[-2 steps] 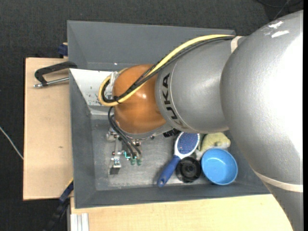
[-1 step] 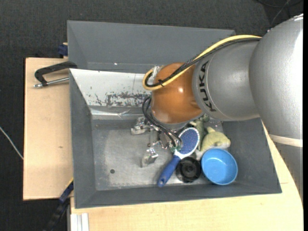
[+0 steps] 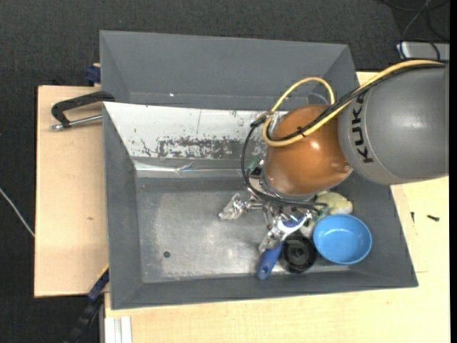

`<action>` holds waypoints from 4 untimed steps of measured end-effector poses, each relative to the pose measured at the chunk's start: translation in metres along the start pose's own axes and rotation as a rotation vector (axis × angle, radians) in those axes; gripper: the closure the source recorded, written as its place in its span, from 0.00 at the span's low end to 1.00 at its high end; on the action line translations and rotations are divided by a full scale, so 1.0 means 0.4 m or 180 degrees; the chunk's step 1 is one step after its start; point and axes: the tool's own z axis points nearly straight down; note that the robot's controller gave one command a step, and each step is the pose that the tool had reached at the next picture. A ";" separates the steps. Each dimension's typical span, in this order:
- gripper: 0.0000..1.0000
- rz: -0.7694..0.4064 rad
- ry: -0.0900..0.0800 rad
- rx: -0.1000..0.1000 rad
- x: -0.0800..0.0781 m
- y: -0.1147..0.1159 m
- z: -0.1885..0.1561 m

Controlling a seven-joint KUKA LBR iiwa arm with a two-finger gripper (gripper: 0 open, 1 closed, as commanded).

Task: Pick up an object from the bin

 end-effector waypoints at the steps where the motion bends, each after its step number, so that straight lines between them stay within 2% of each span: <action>1: 0.00 -0.0364 -0.0037 0.0020 0.344 -0.293 -0.080; 2: 0.00 0.0392 0.0047 -0.0036 0.248 -0.369 0.005; 3: 0.00 -0.0983 -0.0026 -0.0044 0.238 -0.350 -0.007; 4: 1.00 -0.0977 0.0026 -0.0027 0.260 -0.364 -0.004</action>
Offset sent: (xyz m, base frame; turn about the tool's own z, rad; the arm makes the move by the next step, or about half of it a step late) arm -0.0124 -0.1850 0.0267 -0.1201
